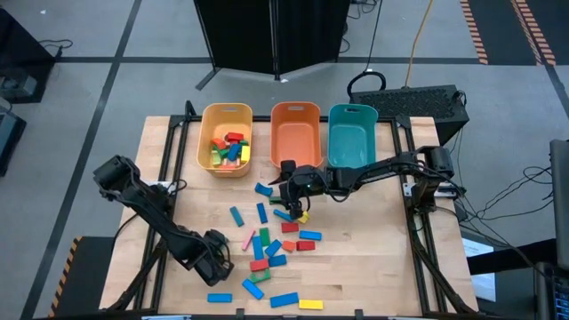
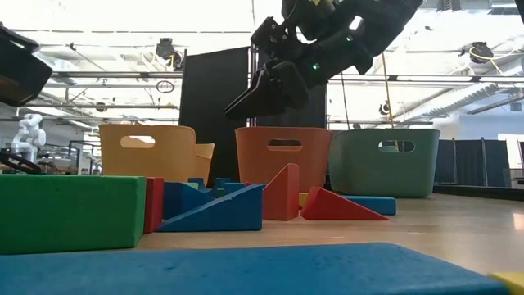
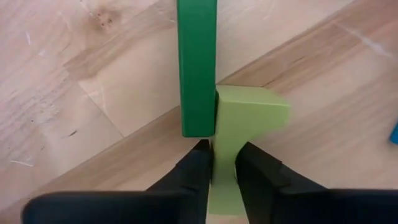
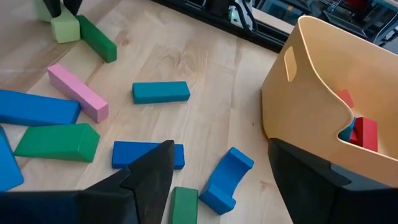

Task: Sort blocks by size
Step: Put the light green arch block into the yellow bin

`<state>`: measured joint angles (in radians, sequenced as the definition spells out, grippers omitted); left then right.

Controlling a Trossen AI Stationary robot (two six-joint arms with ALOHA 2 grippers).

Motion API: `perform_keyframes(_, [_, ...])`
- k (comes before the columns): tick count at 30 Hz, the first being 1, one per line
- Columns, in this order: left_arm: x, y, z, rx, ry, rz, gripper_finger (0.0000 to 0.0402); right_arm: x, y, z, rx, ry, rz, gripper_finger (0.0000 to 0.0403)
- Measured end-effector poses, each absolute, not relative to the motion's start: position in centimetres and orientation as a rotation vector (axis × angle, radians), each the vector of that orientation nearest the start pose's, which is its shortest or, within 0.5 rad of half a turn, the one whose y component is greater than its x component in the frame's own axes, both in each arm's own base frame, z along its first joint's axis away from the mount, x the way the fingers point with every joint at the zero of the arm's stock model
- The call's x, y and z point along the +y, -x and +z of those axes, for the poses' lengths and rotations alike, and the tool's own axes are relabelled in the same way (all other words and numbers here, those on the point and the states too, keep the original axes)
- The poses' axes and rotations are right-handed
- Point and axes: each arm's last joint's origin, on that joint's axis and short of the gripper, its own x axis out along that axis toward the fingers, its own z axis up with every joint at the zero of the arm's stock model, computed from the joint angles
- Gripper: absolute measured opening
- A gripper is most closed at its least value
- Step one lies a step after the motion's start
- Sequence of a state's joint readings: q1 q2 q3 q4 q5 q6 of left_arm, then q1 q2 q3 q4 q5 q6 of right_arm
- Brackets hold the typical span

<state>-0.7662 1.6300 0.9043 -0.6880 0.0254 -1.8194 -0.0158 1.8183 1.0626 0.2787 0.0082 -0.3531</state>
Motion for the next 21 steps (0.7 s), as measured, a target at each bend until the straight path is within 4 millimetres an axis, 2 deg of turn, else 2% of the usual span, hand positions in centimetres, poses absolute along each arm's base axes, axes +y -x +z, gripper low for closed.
perform_keyframes(6, [-18.8,-19.4,16.7,1.373,0.974,0.646,0.0042,-0.6,-39.0,19.1,0.476,0.344,0.061,0.0247])
perform_keyframes(12, [-18.2,-19.0,18.3,1.324,0.998,0.617,0.0042,-0.6,-39.0,19.1,0.476,0.344,0.061,0.0247])
perform_keyframes(16, [-16.8,-18.4,19.5,1.290,0.975,0.663,0.0043,-0.6,-39.0,19.1,0.478,0.344,0.061,0.0247])
perform_keyframes(21, [-14.0,-17.6,21.5,1.188,0.889,0.731,0.0043,-0.6,-39.0,19.0,0.481,0.344,0.062,0.0247])
